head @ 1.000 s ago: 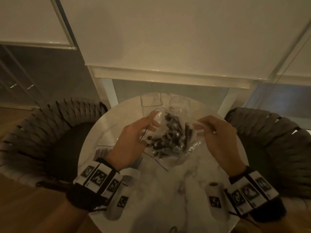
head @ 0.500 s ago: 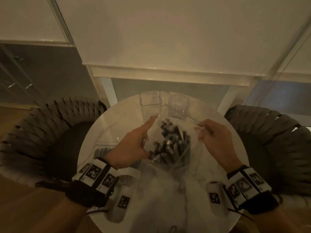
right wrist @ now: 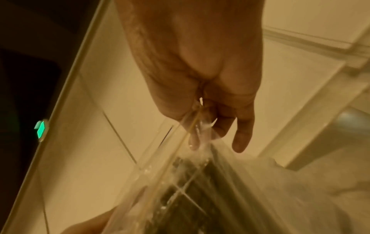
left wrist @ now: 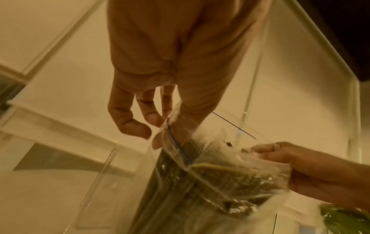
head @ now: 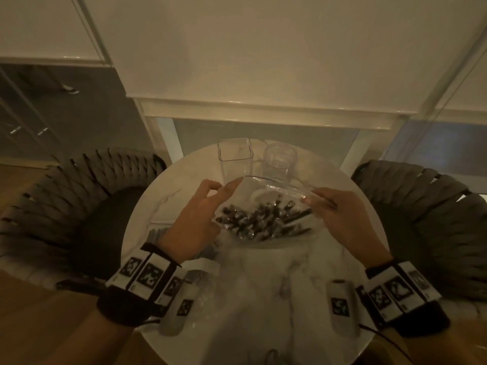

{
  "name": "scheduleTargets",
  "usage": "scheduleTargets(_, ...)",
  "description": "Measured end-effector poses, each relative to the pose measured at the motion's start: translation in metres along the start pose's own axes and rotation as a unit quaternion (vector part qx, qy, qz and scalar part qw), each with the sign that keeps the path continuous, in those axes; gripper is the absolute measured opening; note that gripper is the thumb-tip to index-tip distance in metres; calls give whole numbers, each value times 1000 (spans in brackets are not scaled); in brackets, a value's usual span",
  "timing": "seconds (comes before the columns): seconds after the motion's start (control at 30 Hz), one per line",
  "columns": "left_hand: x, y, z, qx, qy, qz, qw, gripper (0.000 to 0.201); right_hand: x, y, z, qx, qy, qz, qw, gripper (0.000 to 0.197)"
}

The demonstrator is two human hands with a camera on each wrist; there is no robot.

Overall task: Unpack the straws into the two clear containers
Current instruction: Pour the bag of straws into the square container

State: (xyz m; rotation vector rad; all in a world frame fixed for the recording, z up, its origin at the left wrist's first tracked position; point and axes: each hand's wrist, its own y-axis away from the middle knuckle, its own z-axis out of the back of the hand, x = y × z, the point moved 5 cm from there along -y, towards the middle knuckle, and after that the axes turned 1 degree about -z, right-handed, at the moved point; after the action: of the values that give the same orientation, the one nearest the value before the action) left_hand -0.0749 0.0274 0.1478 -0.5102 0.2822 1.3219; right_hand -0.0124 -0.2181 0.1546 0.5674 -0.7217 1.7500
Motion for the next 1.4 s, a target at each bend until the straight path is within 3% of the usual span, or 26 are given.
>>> scheduleTargets(0.13, 16, 5, -7, 8, 14, 21, 1000, 88, -14, 1, 1, -5, 29, -35, 999, 16)
scheduleTargets(0.23, 17, 8, -20, 69, 197, 79, 975, 91, -19, 9, -15, 38, -48, -101, 993, 16)
scheduleTargets(0.3, 14, 8, -24, 89, 318, 115, 937, 100, -17, 17, -26, 81, -234, -184, 951, 17)
scheduleTargets(0.37, 16, 5, -28, 71, 347, 126, 927, 101, -16, 21, -31, 97, -369, -239, 893, 18)
scheduleTargets(0.4, 18, 4, -31, 66, 337, 127, 931, 99, -20, 19, -34, 92, -377, -253, 886, 18)
scheduleTargets(0.43, 20, 3, -35, 69, 310, 128, 939, 97, -25, 18, -37, 80, -363, -267, 889, 18)
scheduleTargets(0.5, 27, 3, -46, 90, 233, 133, 959, 94, -38, 13, -43, 46, -267, -276, 922, 17)
scheduleTargets(0.57, 32, 2, -50, 100, 202, 153, 962, 92, -44, 3, -45, 25, -131, -236, 963, 13)
scheduleTargets(0.63, 35, -1, -50, 99, 211, 182, 955, 91, -43, -5, -46, 22, -53, -192, 980, 14)
scheduleTargets(0.67, 36, -1, -50, 104, 230, 208, 945, 90, -42, -7, -45, 23, -41, -187, 981, 13)
scheduleTargets(0.73, 35, 3, -49, 112, 330, 284, 893, 91, -41, -8, -42, 45, -54, -228, 971, 24)
scheduleTargets(0.8, 29, 8, -50, 119, 442, 326, 827, 100, -38, -2, -42, 115, -127, -297, 940, 28)
scheduleTargets(0.87, 22, 8, -49, 119, 518, 318, 785, 110, -22, 2, -42, 183, -264, -300, 898, 16)
scheduleTargets(0.9, 22, 7, -49, 113, 526, 309, 784, 114, -16, 2, -40, 195, -327, -287, 879, 16)
scheduleTargets(0.97, 25, 4, -47, 91, 490, 305, 812, 119, -20, -2, -40, 173, -379, -285, 863, 28)
scheduleTargets(1.07, 31, 1, -51, 92, 429, 315, 841, 123, -33, -3, -46, 138, -317, -303, 888, 31)
scheduleTargets(1.2, 28, 0, -51, 99, 419, 296, 853, 131, -24, -5, -33, 125, -272, -225, 927, 25)
scheduleTargets(1.3, 21, 3, -42, 83, 412, 289, 860, 131, -15, 2, -21, 183, -280, -269, 903, 29)
scheduleTargets(1.4, 11, 4, -46, 67, 442, 305, 841, 132, -12, 20, -31, 285, -221, -333, 871, 37)
